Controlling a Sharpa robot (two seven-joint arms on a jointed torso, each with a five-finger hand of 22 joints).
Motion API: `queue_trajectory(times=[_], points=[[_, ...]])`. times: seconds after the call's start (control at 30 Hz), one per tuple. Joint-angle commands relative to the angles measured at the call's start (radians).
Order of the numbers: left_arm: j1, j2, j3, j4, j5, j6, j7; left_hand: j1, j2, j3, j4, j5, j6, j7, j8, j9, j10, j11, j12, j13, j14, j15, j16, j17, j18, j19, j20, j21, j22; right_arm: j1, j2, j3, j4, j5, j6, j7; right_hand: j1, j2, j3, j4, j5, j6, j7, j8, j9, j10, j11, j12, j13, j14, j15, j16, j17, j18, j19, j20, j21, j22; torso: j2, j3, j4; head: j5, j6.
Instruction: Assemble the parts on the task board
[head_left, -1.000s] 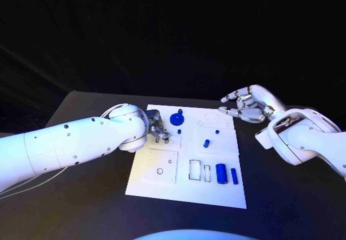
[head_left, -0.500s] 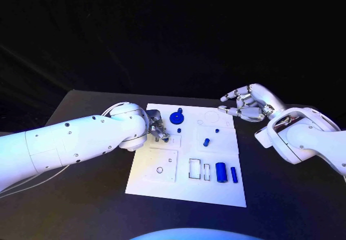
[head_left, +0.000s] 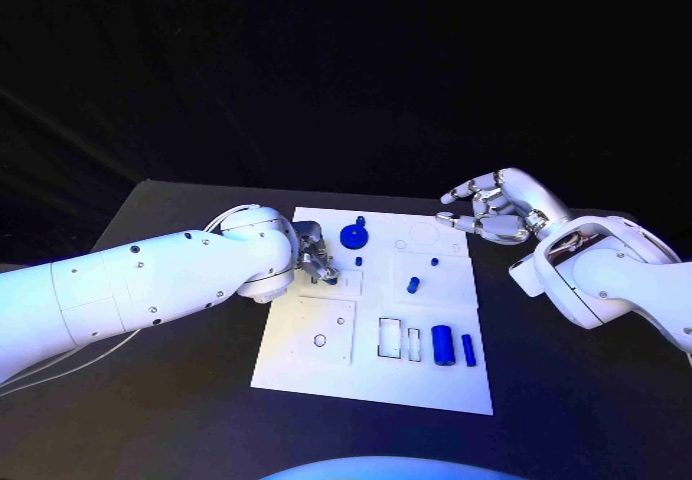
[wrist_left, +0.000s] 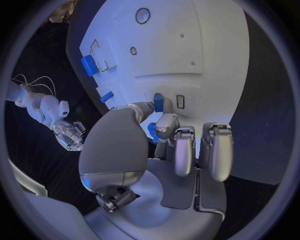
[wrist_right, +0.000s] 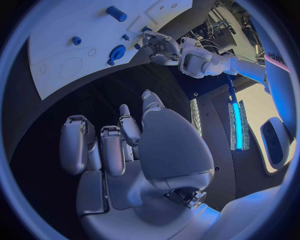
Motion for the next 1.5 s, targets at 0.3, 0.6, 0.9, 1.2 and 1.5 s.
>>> queue_trajectory(times=[0.3,0.6,0.9,1.2,1.5], points=[[-0.001,0.006,-0.001,-0.003,0.020,0.038,-0.037,-0.025,-0.004,0.161,-0.164,0.003,0.014,-0.017,0.012,0.012,0.011,-0.005,0.003,0.002,0.103,-0.009,0.002,0.263,-0.015,0.104,-0.006,0.003,0.263,-0.001,0.000,0.000,0.004,-0.004,0.006,0.011,0.000,0.012,-0.007,-0.001,0.005,0.005,-0.003,0.003,0.001,-0.002,-0.006,-0.004,-0.001,0.070,-0.007,-0.006,0.107,0.016,-0.001,-0.004,-0.005,0.105,0.001,-0.0001,-0.0007,-0.002,-0.002],[-0.001,0.013,-0.002,-0.011,0.027,0.037,-0.037,-0.084,-0.010,0.105,-0.135,0.000,0.020,-0.032,0.018,0.028,0.022,-0.016,0.013,0.011,0.103,-0.017,0.002,0.263,-0.015,0.104,-0.011,0.003,0.263,-0.002,0.002,0.000,0.003,-0.004,0.007,0.011,-0.001,0.013,-0.007,-0.001,0.008,0.005,-0.003,0.003,0.001,-0.003,-0.006,-0.004,-0.002,0.070,-0.007,-0.007,0.106,0.016,-0.002,-0.004,-0.007,0.104,0.001,0.0004,0.0002,-0.004,-0.005],[-0.001,0.014,-0.003,-0.017,0.035,0.037,-0.037,-0.134,-0.011,0.000,-0.083,-0.001,0.038,-0.039,0.012,0.031,0.026,-0.021,0.025,0.024,0.103,-0.021,0.002,0.263,-0.015,0.104,-0.017,0.003,0.263,-0.002,0.003,0.000,0.002,-0.004,0.009,0.010,-0.001,0.013,-0.007,-0.001,0.009,0.005,-0.003,0.003,0.001,-0.004,-0.006,-0.006,-0.004,0.069,-0.007,-0.008,0.103,0.017,-0.003,-0.004,-0.009,0.102,0.000,0.0005,-0.0003,-0.005,-0.007],[-0.001,0.016,-0.003,-0.021,0.039,0.039,-0.037,-0.134,-0.001,-0.067,-0.061,-0.001,0.045,-0.038,0.004,0.030,0.026,-0.021,0.030,0.031,0.103,-0.023,0.002,0.263,-0.015,0.104,-0.018,0.003,0.263,-0.002,0.002,0.000,0.002,-0.004,0.010,0.009,-0.002,0.013,-0.008,-0.001,0.010,0.005,-0.003,0.003,0.001,-0.005,-0.006,-0.006,-0.004,0.069,-0.007,-0.009,0.103,0.017,-0.004,-0.004,-0.010,0.102,0.000,0.0007,-0.0009,-0.005,-0.008],[-0.001,0.019,-0.003,-0.027,0.039,0.037,-0.038,-0.133,0.012,-0.130,-0.034,0.000,0.051,-0.038,-0.003,0.030,0.026,-0.021,0.033,0.035,0.103,-0.023,0.002,0.263,-0.015,0.104,-0.019,0.003,0.263,-0.002,0.002,0.000,0.002,-0.004,0.009,0.009,-0.003,0.013,-0.009,0.000,0.011,0.004,-0.003,0.003,0.001,-0.005,-0.006,-0.007,-0.005,0.069,-0.007,-0.009,0.103,0.017,-0.004,-0.004,-0.011,0.102,0.000,0.0002,-0.0002,-0.005,-0.009]])
